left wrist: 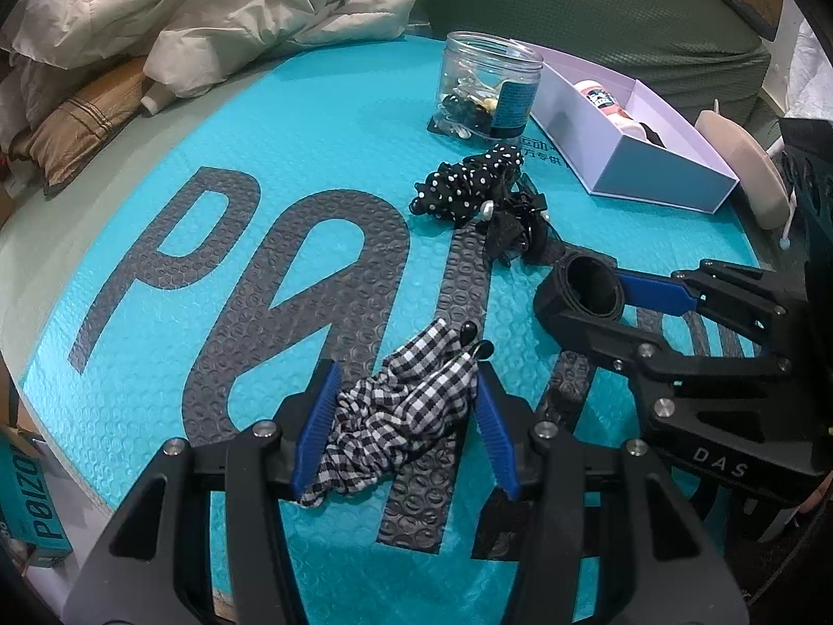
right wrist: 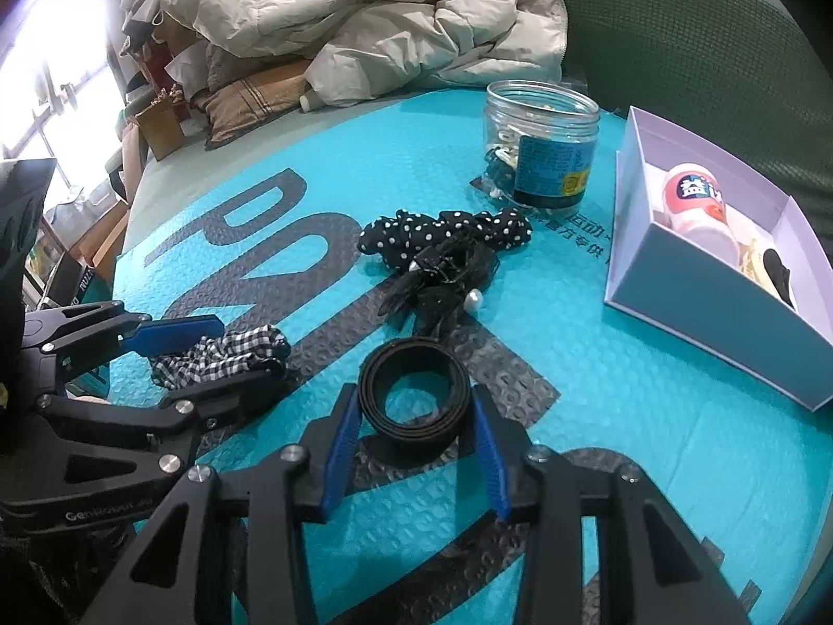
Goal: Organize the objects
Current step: 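Grasp the black rubber hair tie with the right gripper, then carry the gingham scrunchie and black hair tie with both grippers into the box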
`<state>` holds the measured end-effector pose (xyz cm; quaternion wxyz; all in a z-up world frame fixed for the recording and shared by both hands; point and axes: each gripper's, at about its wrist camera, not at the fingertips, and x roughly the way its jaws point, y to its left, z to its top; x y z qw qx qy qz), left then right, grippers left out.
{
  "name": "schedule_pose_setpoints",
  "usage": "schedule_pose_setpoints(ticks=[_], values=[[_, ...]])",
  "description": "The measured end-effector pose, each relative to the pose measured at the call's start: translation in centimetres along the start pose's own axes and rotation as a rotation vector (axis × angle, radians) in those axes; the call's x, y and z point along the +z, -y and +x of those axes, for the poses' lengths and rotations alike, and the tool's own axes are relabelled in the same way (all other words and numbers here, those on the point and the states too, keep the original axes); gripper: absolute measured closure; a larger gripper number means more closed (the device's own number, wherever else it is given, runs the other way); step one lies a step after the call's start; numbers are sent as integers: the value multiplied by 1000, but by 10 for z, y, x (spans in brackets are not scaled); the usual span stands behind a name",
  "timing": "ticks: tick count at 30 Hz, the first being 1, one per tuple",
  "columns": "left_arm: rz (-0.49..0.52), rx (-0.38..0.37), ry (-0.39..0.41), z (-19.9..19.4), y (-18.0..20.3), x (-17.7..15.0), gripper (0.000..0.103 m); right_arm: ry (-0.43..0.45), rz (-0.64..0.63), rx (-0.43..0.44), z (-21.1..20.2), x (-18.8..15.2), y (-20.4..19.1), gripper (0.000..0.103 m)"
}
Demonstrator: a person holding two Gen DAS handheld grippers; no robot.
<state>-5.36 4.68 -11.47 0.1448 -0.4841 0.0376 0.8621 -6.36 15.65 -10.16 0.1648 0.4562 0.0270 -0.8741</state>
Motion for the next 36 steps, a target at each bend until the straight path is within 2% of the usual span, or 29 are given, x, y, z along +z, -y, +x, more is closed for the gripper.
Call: schedule_pose_setpoints(ticks=[16,36], values=[[-6,-14,13,-14,3,-2,53,12,-4,25,-19,-7,-7,61],[46,12,66,-49,28,5,53,73,-26,34,-60,-12,-11,60]])
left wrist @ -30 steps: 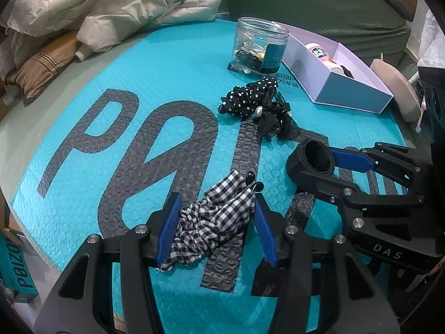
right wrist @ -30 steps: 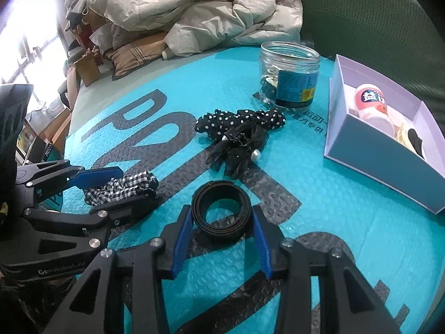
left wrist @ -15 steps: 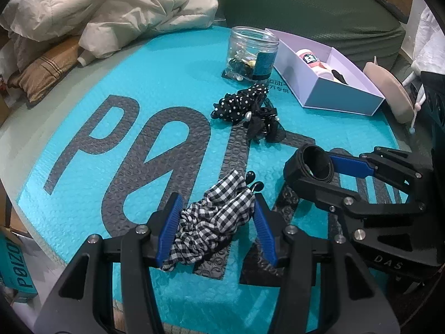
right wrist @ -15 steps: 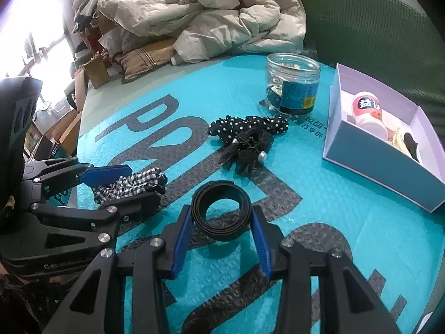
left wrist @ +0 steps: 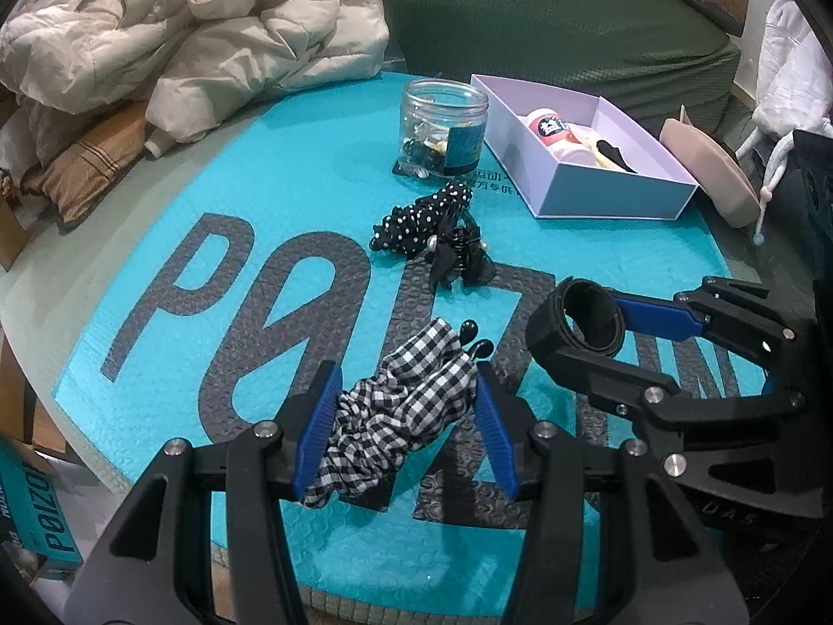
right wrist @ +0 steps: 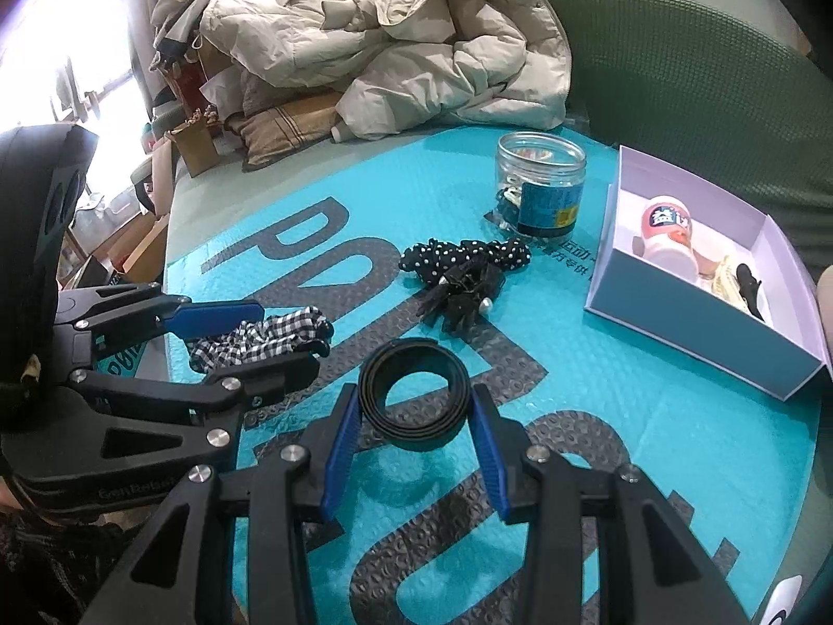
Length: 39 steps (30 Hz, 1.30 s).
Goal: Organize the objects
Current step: 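Carry the gingham scrunchie and black hair tie with both grippers into the box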
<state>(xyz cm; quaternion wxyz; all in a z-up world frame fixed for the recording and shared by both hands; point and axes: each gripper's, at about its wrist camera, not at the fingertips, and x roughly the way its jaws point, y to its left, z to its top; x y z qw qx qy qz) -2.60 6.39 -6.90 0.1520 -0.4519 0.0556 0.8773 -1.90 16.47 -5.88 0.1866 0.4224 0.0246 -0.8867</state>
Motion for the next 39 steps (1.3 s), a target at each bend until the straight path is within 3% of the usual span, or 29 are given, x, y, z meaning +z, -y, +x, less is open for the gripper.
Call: schedule_pose_setpoints(ticks=[12,39], values=[[16,26,23,-13,12,22,53,23,-5,-11,-21,12,12,61],[182,-118,23,21,101,88,53,54,71,-149,-68,20,96,60]])
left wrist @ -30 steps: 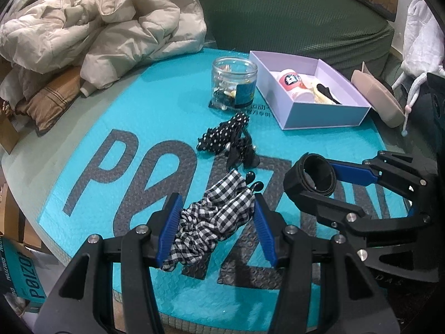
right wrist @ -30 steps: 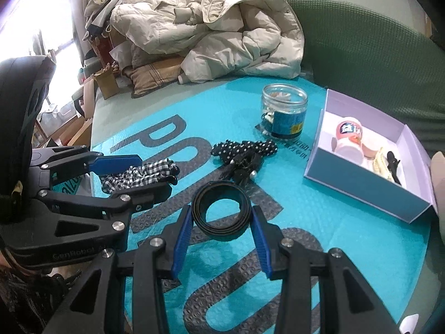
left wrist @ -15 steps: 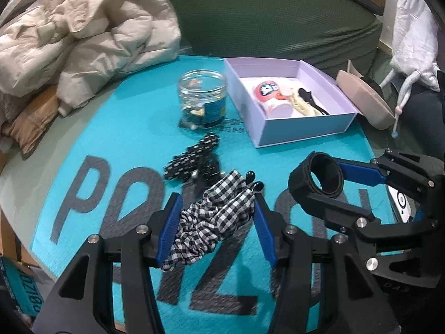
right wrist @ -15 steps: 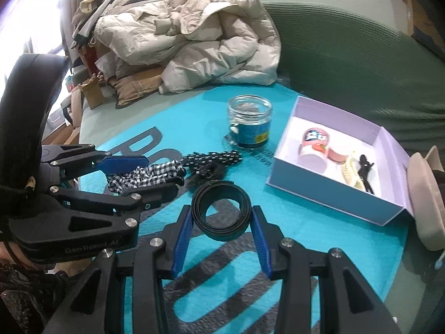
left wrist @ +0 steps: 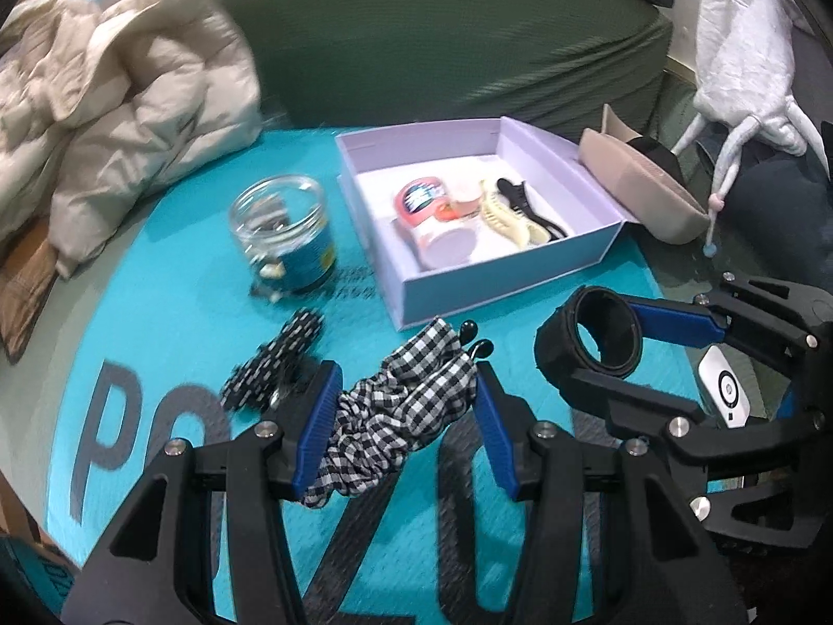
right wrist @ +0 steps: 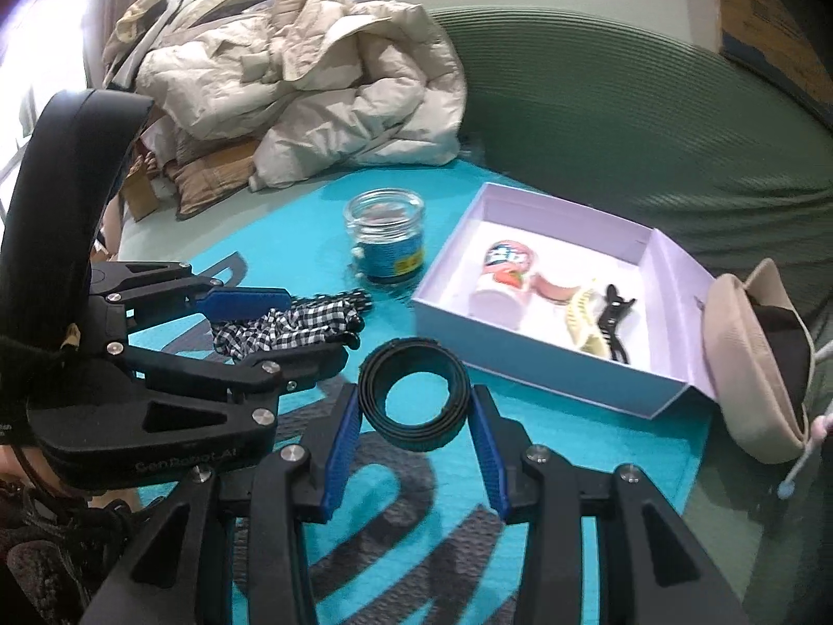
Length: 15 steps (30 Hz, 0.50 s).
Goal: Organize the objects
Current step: 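Carry the gingham scrunchie and black hair tie with both grippers into the box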
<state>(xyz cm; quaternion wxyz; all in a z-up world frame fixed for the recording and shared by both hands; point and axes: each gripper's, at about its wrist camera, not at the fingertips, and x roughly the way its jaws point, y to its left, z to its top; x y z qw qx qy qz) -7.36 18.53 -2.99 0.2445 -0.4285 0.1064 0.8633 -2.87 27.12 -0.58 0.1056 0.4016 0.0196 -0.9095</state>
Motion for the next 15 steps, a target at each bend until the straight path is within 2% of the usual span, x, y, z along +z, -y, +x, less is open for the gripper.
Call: schedule_pose_setpoints(ticks=[9,15], values=[[45,-36,17,16,25,37,53,2,19,-49,-5,13,38,60],[104,-9,27,24,39,56,53,8,24,-50,-2,25,59,61]])
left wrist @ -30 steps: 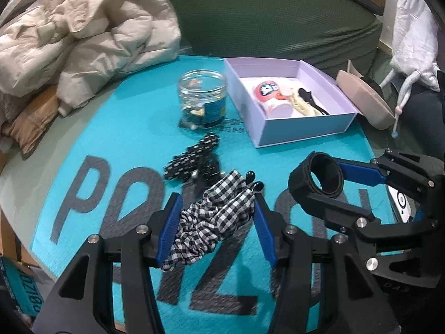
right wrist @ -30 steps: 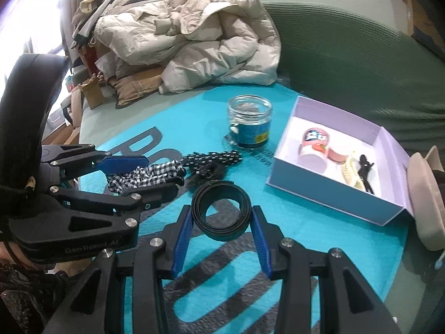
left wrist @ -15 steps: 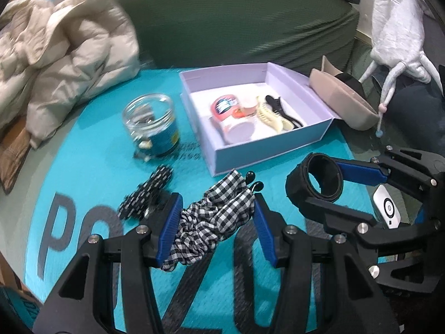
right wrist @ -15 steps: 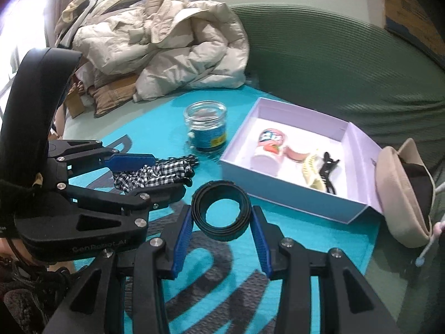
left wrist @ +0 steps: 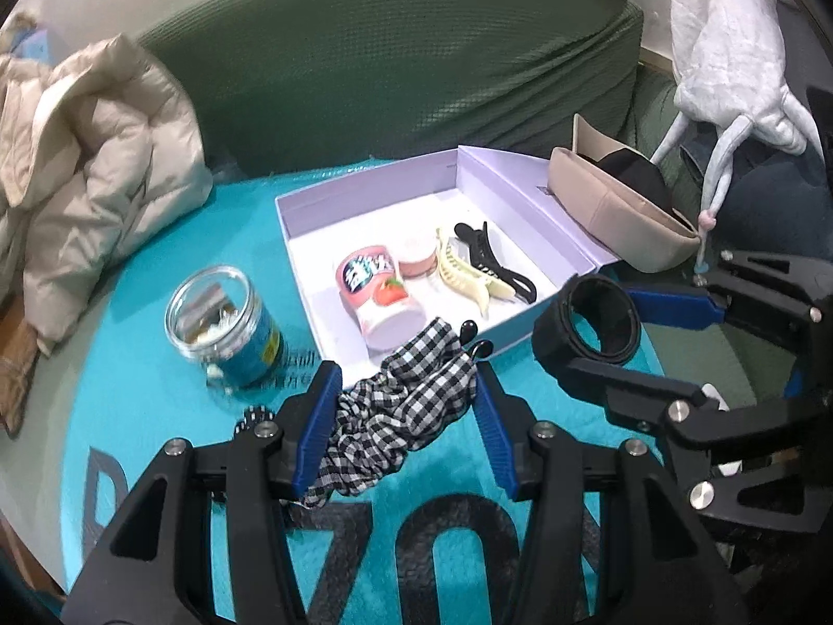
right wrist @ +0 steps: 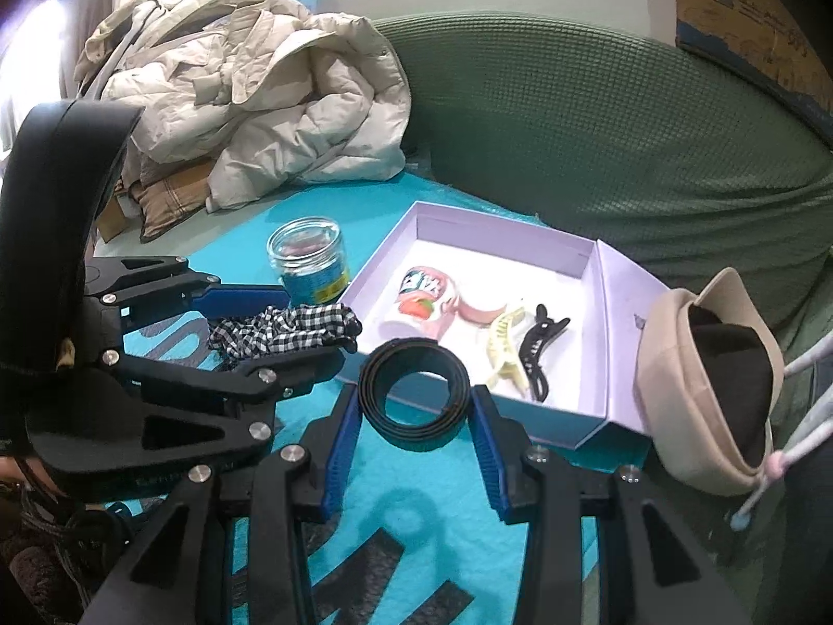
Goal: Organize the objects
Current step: 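Carry the gingham scrunchie and black hair tie with both grippers into the box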
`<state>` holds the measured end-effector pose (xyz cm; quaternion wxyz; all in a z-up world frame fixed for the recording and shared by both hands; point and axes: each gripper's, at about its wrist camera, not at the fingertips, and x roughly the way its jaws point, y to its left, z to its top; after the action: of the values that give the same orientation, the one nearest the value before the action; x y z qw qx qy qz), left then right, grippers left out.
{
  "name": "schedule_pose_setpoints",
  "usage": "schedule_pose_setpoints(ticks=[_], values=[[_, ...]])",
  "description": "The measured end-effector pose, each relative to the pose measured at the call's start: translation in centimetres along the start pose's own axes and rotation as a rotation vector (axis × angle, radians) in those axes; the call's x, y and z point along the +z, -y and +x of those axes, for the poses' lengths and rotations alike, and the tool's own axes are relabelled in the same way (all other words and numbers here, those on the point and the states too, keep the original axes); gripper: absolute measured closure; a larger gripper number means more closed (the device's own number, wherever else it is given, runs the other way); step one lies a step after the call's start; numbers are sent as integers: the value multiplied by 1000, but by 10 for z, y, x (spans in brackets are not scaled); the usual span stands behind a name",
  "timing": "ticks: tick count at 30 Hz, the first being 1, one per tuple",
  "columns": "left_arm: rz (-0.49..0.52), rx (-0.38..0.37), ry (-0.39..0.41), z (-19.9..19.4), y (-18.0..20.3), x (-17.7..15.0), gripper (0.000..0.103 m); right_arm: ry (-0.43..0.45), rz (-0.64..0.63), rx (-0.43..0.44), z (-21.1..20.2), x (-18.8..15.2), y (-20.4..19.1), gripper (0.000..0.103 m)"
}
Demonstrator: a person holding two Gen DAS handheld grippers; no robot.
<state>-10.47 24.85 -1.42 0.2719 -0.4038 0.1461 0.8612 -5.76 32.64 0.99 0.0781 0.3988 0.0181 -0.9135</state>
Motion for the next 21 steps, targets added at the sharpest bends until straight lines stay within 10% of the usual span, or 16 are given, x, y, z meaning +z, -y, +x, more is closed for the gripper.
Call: schedule_pose_setpoints(ticks=[21], values=[[-25,20,-39,59,13,30,53,4,-1,-14,42,19,59,61]])
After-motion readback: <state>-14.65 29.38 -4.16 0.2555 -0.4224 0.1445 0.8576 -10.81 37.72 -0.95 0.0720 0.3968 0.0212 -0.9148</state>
